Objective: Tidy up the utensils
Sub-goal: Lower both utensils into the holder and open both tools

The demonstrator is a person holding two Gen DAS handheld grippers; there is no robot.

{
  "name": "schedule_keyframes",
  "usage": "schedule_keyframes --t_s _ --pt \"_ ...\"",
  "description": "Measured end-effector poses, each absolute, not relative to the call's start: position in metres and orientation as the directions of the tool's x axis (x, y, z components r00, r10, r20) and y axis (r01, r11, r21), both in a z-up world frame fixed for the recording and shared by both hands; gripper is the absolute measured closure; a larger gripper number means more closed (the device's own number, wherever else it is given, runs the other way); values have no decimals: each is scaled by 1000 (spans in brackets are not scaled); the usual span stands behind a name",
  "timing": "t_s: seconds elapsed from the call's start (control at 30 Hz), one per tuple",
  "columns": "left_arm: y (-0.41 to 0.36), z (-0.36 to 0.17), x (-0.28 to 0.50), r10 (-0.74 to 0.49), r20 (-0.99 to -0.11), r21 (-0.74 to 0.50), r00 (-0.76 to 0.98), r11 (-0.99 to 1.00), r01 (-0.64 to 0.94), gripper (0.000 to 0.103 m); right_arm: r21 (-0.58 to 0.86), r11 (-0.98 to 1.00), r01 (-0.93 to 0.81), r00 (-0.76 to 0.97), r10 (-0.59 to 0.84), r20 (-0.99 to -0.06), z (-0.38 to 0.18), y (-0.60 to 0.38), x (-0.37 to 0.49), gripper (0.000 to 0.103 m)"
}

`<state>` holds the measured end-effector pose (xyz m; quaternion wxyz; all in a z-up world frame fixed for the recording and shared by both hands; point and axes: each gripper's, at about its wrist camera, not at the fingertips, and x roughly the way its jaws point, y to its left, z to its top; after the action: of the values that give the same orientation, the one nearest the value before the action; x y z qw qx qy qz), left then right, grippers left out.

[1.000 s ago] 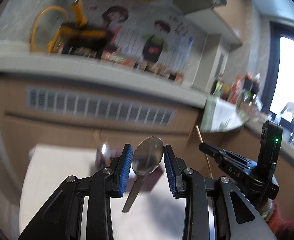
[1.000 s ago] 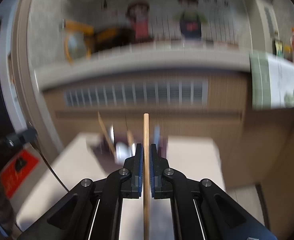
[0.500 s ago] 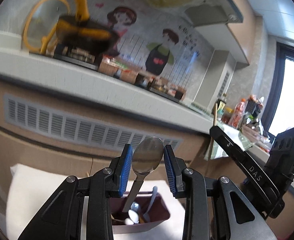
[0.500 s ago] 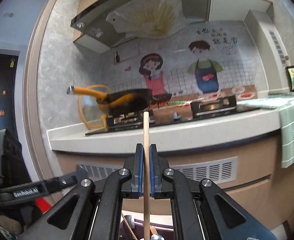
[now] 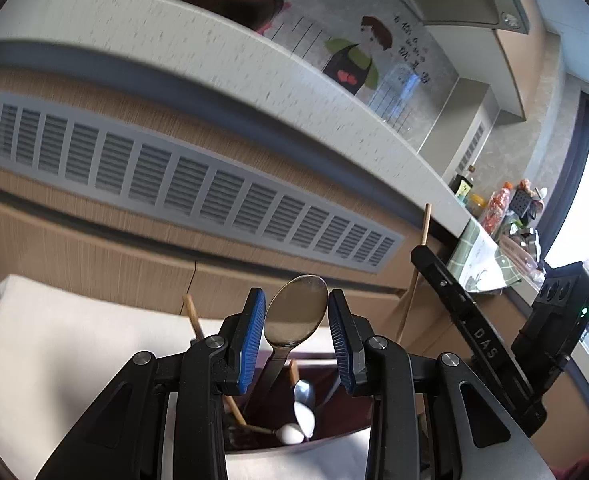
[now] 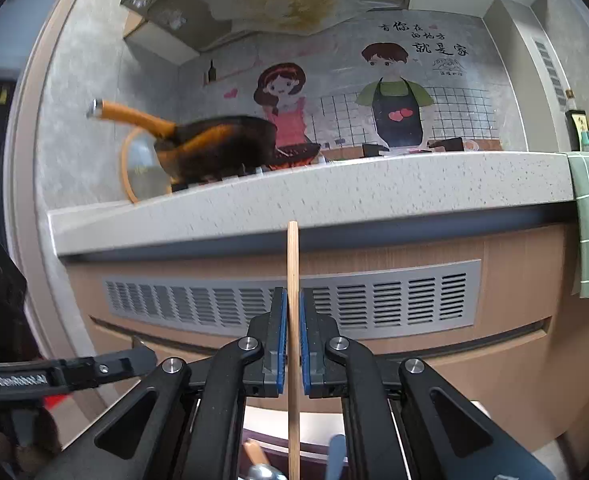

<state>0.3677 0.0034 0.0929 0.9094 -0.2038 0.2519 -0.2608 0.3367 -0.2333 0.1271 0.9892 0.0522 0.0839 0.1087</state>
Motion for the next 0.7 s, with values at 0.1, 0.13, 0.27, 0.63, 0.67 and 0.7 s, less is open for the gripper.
schedule_keyframes --t_s 0.1,0.13,0.27,0.63,0.67,0.7 --pt "-1 84 364 -581 -381 -500 719 784 369 70 115 975 -191 956 211 -205 114 -233 341 98" --pt "-2 81 363 -581 -392 -497 714 786 367 70 117 975 -189 950 212 -227 108 -234 340 98" --pt "-6 71 356 -562 -428 -486 708 803 344 69 110 976 -186 929 211 -305 87 -236 334 97" --pt "-14 69 283 -355 -452 -289 818 926 243 25 142 971 -191 816 238 -528 55 -242 302 90" --pt "-16 68 271 -323 -447 -260 834 939 224 25 141 973 -183 823 230 -519 56 -243 293 90" --pt "-17 65 256 -286 -445 -228 849 952 201 24 140 974 -181 831 227 -508 57 -244 280 90"
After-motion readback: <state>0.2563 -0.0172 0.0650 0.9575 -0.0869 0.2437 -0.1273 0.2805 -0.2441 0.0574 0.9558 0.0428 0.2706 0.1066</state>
